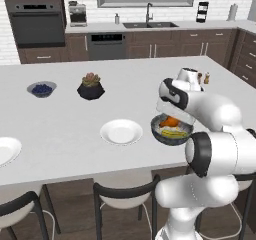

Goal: Pick the chicken drumstick and cucumber from their plates and place them in the bowl. Then put the bowl in the fridge.

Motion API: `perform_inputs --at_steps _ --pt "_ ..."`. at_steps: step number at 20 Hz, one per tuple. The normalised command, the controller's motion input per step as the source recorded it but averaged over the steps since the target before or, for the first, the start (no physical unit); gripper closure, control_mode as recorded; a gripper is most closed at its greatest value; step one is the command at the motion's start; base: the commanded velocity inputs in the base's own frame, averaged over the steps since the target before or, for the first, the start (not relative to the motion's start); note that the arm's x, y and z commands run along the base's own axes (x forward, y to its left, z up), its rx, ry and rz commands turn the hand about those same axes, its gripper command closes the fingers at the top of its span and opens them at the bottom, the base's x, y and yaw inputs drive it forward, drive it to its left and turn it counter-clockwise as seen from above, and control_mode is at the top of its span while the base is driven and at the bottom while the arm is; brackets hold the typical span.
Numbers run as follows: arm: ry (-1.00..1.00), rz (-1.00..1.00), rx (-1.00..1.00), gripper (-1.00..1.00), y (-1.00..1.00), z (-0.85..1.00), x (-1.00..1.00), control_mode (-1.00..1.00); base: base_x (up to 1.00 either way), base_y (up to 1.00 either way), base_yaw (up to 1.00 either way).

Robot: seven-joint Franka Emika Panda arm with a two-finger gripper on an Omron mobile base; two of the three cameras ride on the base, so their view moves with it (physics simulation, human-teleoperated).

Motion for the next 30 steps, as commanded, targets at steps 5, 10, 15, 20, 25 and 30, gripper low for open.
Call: perform_inputs --at_steps 5,10,15,20,25,30 --pt "0.09 0.0 0.0 1.0 -0.17 -0.18 0.91 -1.0 0.0 0.0 0.0" --pt "0.0 0.0 0.0 1.0 -0.12 -0.43 0.3 -1.0 0.0 0.0 0.0" --pt "0.0 0.0 0.0 1.0 -0.05 -0.57 0.18 -1.0 0.0 0.0 0.0" --pt "0.0 -0.01 0.0 1.0 -0.03 -0.4 0.01 -1.0 0.0 0.0 0.0" --pt "0.01 -0.04 0.0 -1.0 0.0 -0.38 0.04 -1.0 0.0 0.0 0.0" --pt "-0.01 0.0 0.0 -1.0 0.0 -0.16 0.0 -1.0 0.0 0.0 0.0"
